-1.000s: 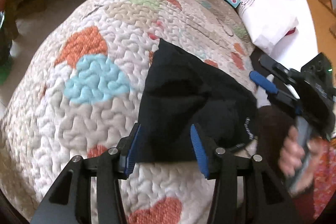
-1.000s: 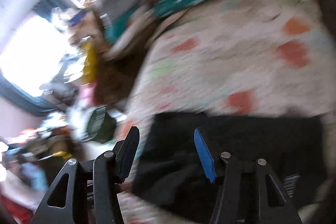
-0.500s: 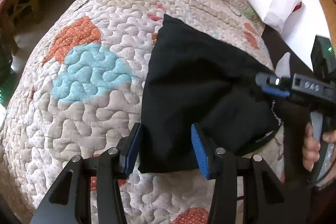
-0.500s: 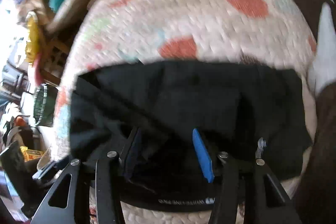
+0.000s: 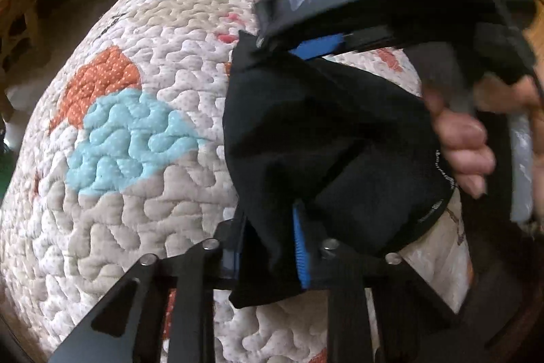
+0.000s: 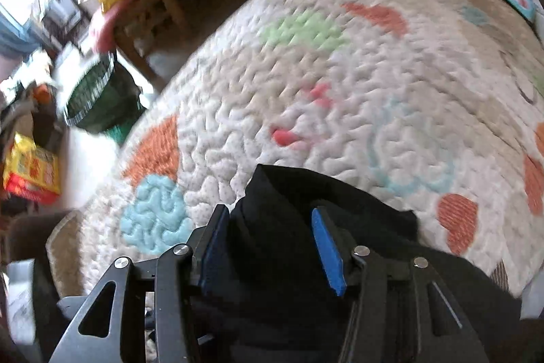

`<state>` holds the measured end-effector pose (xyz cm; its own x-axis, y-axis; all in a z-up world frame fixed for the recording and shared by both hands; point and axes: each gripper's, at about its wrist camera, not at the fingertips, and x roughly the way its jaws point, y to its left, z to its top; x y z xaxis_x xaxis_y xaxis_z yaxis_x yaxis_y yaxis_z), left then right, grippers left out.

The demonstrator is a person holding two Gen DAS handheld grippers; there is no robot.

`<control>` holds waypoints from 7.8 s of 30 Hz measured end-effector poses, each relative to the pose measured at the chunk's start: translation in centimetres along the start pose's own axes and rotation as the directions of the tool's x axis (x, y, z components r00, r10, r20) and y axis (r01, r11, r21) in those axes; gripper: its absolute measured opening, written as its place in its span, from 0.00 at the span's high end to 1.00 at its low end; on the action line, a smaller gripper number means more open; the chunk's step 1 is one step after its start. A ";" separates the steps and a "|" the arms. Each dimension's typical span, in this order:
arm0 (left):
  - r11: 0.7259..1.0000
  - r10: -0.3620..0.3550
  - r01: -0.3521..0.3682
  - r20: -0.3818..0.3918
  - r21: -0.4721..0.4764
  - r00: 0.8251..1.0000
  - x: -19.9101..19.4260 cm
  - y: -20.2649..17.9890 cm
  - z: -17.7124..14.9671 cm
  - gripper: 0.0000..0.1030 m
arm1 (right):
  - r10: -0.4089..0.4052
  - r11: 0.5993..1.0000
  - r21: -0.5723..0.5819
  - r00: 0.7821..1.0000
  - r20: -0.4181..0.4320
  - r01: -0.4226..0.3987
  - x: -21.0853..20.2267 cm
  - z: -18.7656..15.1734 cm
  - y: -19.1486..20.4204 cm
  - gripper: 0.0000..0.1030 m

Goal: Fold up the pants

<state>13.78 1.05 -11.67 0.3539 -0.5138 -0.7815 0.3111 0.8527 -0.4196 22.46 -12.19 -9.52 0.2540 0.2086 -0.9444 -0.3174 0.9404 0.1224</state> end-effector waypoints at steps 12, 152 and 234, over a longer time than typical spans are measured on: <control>0.979 -0.084 0.084 0.009 -0.185 0.996 -0.7 3.9 1.7 0.86 | -0.025 0.999 -0.034 0.999 -0.019 0.025 2.1 3.8 2.1 0.94; 0.985 -0.037 0.050 0.084 -0.162 0.996 -3.7 10.0 12.2 0.57 | 0.026 0.991 0.112 0.939 0.344 -0.069 -3.1 -9.5 9.2 0.36; 0.896 0.423 -0.442 0.232 0.038 0.876 -3.4 4.9 5.6 0.43 | -0.252 0.873 0.486 0.889 0.382 0.039 -6.9 -17.1 -4.3 0.35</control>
<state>19.08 6.45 -8.49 0.6460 -0.1117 -0.7552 0.1559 0.9877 -0.0127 6.44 -22.26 -8.77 0.6545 0.0512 -0.7543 0.1767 0.9597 0.2184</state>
